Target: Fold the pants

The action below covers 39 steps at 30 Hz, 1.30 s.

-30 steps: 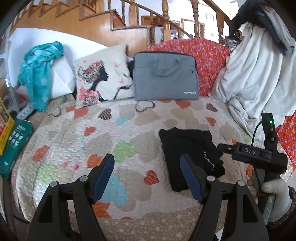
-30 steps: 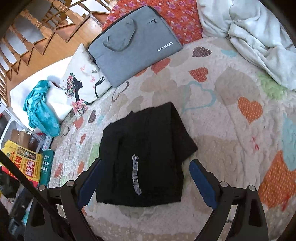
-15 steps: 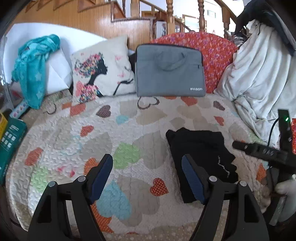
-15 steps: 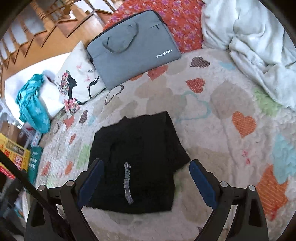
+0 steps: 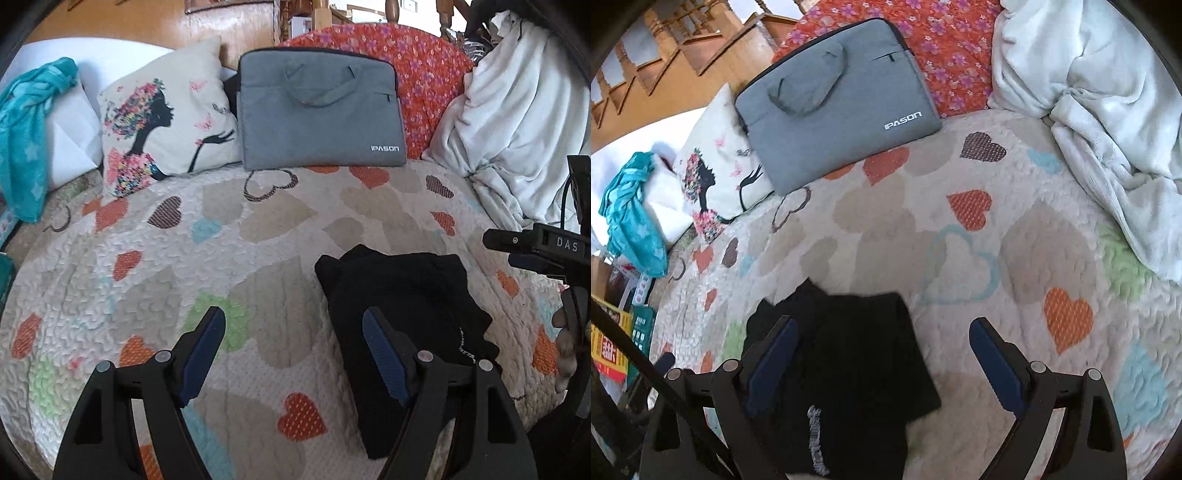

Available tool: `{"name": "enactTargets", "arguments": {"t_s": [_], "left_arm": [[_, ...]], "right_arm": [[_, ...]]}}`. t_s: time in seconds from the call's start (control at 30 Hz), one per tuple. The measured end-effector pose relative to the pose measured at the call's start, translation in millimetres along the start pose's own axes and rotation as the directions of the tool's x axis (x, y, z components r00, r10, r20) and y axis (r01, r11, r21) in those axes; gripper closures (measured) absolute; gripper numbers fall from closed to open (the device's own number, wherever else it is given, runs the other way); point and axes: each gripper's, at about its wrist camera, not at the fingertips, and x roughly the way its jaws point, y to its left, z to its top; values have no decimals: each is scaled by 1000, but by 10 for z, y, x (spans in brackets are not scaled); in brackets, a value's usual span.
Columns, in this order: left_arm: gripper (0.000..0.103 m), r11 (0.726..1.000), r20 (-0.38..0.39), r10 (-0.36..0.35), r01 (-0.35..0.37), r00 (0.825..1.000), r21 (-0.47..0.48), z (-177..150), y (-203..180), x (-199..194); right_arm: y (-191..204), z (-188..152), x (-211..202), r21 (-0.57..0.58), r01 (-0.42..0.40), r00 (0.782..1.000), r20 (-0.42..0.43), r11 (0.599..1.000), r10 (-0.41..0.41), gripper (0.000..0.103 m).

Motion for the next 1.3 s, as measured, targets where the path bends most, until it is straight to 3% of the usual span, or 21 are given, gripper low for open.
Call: {"name": "enactTargets", "arguments": {"t_s": [0.2,0.37,0.63,0.77,0.87,0.97,1.13,1.3], "left_arm": [[27,1000,-52,-19,19,998,3,-31,-19,273],[27,1000,-91,-30,29,995,-10,-96,-5,420],[27,999,-102,-44,42,994,-21,-124,44,473],[27,992,-126,-112,103,986,-80,-140,117,519],[27,957,-158,-237,202,959,-206,-165,265,617],[27,876,-178,-393,308,902,-370,-221,452,780],[27,772,-135,-534,417,835,-480,-300,500,939],[27,711,-61,-592,484,804,-510,-275,492,894]], "right_arm": [[-158,-36,216,54,-15,998,-53,998,18,6],[-147,-86,270,30,-17,997,-76,999,19,6],[-254,-129,397,110,-38,991,-122,993,52,6],[-358,-145,438,176,-53,989,-130,983,76,6],[-437,-169,465,227,-66,986,-136,972,99,6],[-512,-209,518,286,-94,979,-149,954,141,6],[-507,-214,582,298,-122,973,-152,947,174,5],[-405,-200,575,295,-210,958,-131,932,257,5]]}}
